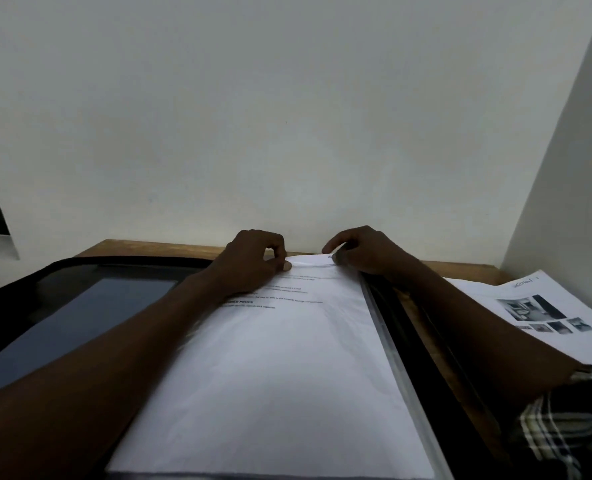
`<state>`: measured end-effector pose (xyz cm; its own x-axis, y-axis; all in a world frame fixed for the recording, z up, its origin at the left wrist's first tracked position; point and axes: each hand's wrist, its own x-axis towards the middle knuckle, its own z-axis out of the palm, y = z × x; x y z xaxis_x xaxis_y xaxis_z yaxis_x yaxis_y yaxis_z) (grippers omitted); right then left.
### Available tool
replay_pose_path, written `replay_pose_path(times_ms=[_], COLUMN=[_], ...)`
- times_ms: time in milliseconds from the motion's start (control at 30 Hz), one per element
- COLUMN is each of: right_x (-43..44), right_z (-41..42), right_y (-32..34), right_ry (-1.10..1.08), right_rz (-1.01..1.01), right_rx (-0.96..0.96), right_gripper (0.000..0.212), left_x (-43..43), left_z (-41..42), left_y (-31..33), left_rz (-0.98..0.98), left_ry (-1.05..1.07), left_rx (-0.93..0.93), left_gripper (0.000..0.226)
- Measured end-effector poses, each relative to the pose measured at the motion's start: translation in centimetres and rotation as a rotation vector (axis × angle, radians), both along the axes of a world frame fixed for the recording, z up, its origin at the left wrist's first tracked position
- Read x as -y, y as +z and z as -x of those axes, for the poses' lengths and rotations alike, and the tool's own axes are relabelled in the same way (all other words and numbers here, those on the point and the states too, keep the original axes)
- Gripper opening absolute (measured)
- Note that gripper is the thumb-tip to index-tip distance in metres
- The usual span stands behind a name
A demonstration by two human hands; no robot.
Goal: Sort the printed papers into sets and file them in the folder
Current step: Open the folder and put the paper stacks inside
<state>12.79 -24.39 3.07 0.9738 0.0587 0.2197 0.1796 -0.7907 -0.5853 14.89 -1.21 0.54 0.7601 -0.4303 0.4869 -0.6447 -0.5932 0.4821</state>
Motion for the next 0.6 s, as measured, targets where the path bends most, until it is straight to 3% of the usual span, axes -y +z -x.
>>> replay_pose_path(times_ms=[200,433,600], right_x=[-0.23,0.25,-0.16], right_z=[0.19,0.2,0.21], right_y=[-0.1,0.18,-0.01], right_ry=[0.051,0.152,0.115], right_rz=[0.018,-0.05,-0.074], right_rx=[-0.025,-0.144,-0.052], right_gripper=[0.021,0.019,0.016], left_x=[0.02,0.08,0.13], left_z=[0.25,0.53,0.86], left_y=[-0.2,0.03,0.16], left_rz=[-0.006,-0.077,-0.089], left_ry=[0.012,0.019,0.046], left_rx=[0.004,0.048,0.05], left_gripper=[0.027,0.019,0.019])
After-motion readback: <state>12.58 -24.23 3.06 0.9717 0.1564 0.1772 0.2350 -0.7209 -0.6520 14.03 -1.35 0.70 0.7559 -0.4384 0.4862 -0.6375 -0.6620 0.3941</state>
